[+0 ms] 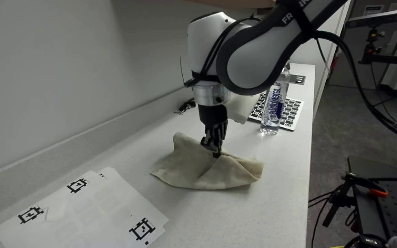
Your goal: Pick up the towel from the countertop and wipe it on the countertop.
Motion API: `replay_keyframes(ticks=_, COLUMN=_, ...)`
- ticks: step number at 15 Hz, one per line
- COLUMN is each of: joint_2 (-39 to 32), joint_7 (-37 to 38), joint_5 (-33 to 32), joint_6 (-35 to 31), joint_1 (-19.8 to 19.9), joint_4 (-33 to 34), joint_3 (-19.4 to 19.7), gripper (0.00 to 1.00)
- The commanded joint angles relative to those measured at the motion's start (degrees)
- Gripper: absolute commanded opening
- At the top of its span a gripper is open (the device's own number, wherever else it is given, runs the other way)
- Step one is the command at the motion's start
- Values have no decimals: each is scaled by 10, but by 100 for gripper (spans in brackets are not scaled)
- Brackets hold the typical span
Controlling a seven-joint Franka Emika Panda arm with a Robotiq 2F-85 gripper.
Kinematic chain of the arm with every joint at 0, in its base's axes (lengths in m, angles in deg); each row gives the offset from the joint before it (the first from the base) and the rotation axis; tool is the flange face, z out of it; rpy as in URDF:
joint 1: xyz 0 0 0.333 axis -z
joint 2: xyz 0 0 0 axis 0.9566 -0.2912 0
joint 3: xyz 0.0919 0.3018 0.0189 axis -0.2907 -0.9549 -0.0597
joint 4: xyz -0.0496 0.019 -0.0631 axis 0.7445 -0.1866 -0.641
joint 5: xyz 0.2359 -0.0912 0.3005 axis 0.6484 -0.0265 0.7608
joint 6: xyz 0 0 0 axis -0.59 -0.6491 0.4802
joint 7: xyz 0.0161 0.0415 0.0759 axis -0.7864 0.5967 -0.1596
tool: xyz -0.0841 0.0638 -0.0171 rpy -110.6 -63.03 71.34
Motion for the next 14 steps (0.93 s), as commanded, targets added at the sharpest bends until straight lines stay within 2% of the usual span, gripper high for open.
replay_keyframes(ticks=1, joint_2=29, joint_7=-14, joint_5=-24, joint_6=25, joint_1=-18, joint_4=-33, joint_3=-12, gripper=1)
replay_keyframes(ticks=9, joint_2=25, joint_7=-63, joint_5=-36, joint_6=77, joint_1=-44, joint_4=-64, joint_3=-56, gripper=1)
replay_keyframes(ticks=14, joint_2=21, joint_7=-149, joint_5=-13, joint_6=76, joint_1=-31, joint_4=-78, joint_3=-83, gripper=1)
